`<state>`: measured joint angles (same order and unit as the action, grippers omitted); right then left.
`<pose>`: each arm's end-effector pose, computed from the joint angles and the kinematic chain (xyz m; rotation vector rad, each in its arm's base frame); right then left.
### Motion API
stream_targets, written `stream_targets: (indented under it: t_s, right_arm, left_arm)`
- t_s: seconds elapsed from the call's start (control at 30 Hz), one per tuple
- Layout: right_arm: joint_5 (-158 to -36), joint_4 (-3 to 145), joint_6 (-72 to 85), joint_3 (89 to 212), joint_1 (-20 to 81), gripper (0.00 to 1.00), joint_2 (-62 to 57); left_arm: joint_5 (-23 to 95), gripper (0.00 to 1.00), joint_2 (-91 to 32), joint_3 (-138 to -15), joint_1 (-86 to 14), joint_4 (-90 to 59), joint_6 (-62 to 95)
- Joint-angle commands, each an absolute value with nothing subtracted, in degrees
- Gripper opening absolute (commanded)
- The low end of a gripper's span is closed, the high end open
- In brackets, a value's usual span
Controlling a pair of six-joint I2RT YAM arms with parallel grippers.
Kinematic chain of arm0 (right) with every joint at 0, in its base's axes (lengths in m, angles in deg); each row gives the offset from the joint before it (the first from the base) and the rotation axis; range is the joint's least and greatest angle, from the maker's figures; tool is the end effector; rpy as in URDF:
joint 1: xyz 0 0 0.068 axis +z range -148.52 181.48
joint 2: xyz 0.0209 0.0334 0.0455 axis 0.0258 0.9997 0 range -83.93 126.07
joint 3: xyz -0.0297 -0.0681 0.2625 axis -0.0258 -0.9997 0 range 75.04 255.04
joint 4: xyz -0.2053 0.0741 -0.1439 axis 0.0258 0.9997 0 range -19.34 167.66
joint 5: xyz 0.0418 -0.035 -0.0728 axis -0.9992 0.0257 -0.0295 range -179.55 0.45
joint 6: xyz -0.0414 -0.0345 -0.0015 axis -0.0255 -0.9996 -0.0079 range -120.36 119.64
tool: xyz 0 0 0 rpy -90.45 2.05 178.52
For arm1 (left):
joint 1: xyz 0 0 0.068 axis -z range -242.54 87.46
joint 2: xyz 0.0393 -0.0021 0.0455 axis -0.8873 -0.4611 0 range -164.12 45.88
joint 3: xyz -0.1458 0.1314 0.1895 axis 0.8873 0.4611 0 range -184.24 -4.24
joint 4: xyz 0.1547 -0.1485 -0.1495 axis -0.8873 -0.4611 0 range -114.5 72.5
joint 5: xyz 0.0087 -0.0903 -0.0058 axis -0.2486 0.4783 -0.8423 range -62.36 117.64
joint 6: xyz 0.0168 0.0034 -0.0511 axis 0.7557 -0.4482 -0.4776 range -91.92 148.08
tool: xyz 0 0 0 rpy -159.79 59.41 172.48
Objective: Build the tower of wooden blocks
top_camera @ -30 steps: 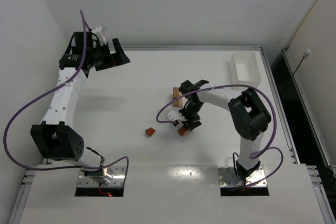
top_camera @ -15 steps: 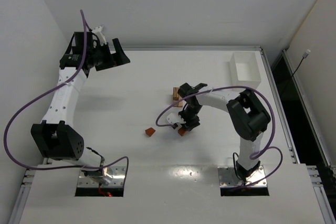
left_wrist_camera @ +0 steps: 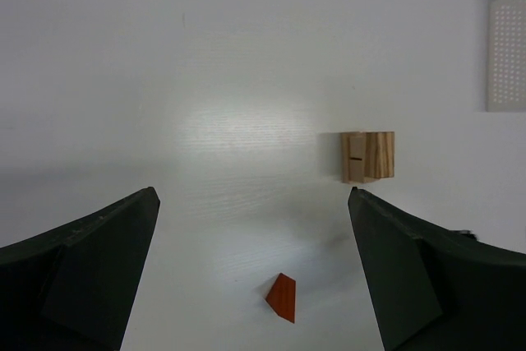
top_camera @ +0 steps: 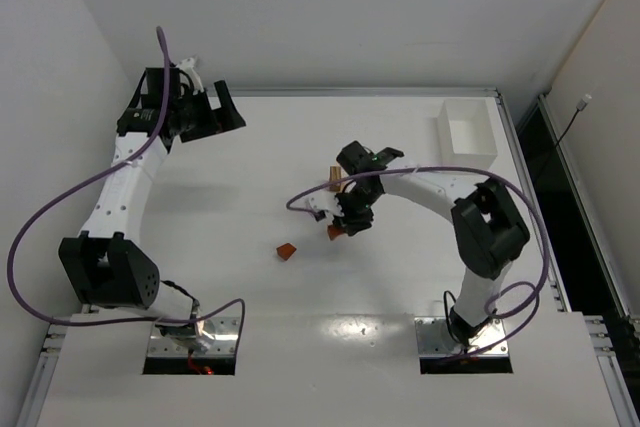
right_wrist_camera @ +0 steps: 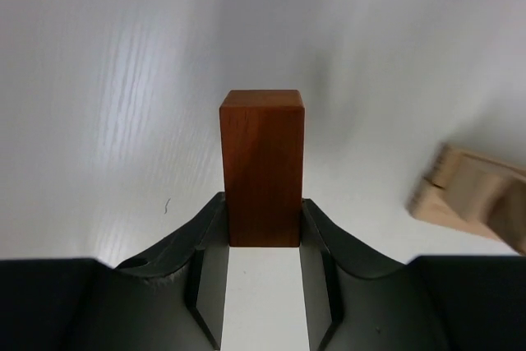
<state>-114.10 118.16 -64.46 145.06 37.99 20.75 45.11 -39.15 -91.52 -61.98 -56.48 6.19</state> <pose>0.2621 0.2124 0.1735 -2.2250 1.7913 0.5568 0.3258 -0.0139 0.3815 -0.2433 2.2198 -0.5530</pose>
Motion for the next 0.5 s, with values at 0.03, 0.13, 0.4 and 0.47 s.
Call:
stream_targets:
  t_s: [0.03, 0.13, 0.4, 0.47]
  right_arm:
    - [-117.93, 117.59, -40.65, 155.17, 37.95, 0.00, 14.07]
    - [-117.93, 119.43, -28.61, 161.16, 37.95, 0.00, 13.36]
    - [-104.41, 119.44, 4.18, 172.48, 37.95, 0.00, 17.22]
    - [-98.45, 121.45, 8.32, 175.83, 37.95, 0.00, 20.47]
  left_arm:
    - [37.85, 1.00, -33.75, -86.78, -59.91, -56.78, 4.79]
    - [36.95, 1.00, -32.52, -85.01, -59.90, -56.78, 4.79]
    - [32.48, 1.00, -31.29, -84.39, -59.90, -56.78, 4.26]
    - [30.72, 1.00, -31.29, -84.91, -59.90, -56.78, 3.73]
